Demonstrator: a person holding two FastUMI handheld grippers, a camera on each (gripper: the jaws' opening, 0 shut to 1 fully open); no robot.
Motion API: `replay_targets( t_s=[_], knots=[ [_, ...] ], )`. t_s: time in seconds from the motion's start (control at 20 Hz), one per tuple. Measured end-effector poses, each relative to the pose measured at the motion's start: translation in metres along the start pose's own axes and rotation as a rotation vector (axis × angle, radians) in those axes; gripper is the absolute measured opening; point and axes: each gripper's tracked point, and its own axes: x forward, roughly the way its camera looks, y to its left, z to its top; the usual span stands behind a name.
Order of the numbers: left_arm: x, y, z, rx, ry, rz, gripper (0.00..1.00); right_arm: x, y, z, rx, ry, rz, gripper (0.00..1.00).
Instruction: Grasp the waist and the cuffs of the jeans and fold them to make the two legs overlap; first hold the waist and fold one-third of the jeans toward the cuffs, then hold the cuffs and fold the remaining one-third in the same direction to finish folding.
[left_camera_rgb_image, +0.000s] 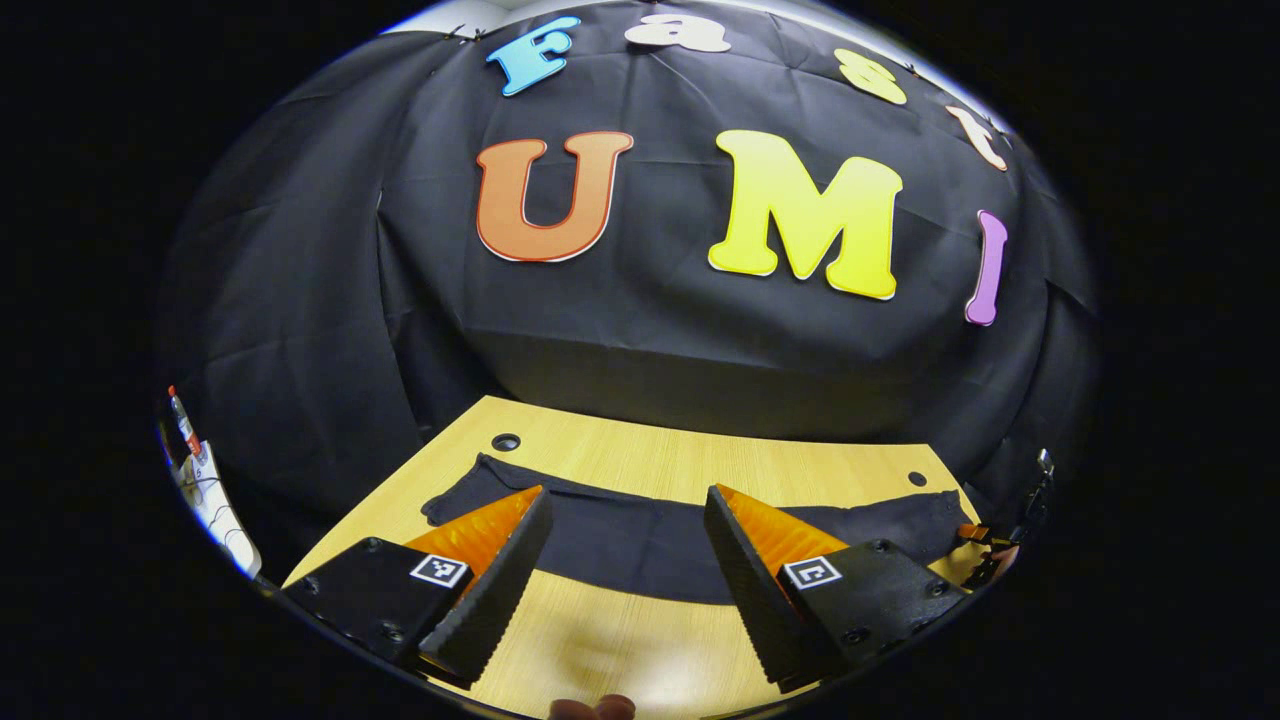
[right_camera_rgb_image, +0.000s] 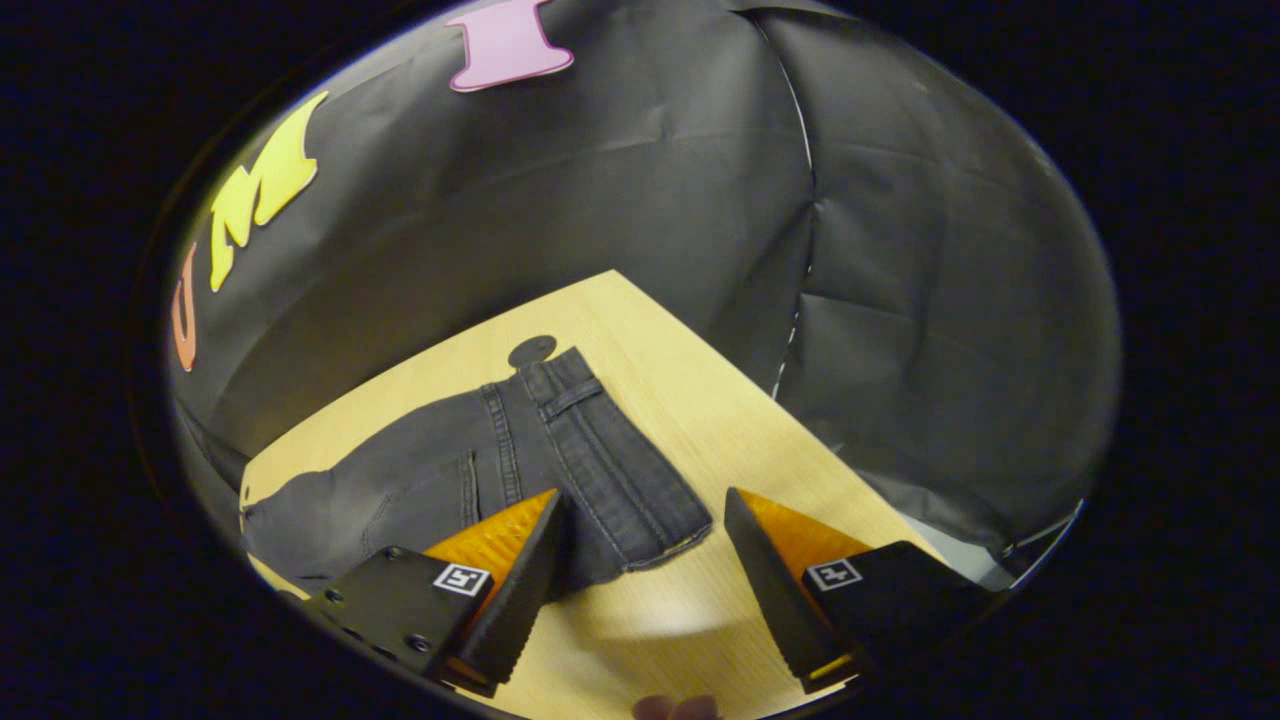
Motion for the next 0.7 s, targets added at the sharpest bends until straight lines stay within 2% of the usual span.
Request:
replay_targets(
  t_s=[0.1,0.2,0.3,0.35,0.45,0.5,0.55,0.7],
  knots=[
    [0.000,0.001,-0.002,-0.004,0.008,0.003,0.99,0.003,0.003,-0.003,-0.002,0.005,0.029,0.83],
    [0.001,0.004,-0.007,-0.017,0.019,0.007,0.99,0.001,0.008,-0.005,0.033,0.025,0.057,0.59],
    [0.000,0.009,-0.012,-0.034,0.030,0.013,0.99,0.001,0.011,0.001,0.059,0.026,0.048,0.44],
    [0.000,0.013,-0.014,-0.040,0.033,0.018,0.99,0.001,0.013,0.000,0.051,0.031,0.034,0.27],
    [-0.002,0.023,-0.015,-0.050,0.029,0.033,0.99,0.002,0.009,0.000,0.012,0.034,-0.002,0.13],
    [-0.002,0.028,-0.015,-0.054,0.025,0.038,0.99,-0.008,0.013,0.008,0.004,0.023,-0.019,0.17],
    [-0.002,0.033,-0.015,-0.057,0.021,0.044,0.99,-0.010,0.016,0.013,-0.009,0.013,-0.028,0.03],
    [-0.003,0.049,-0.015,-0.074,0.000,0.052,0.99,-0.040,0.034,0.034,-0.046,-0.037,-0.024,0.04]
  ],
)
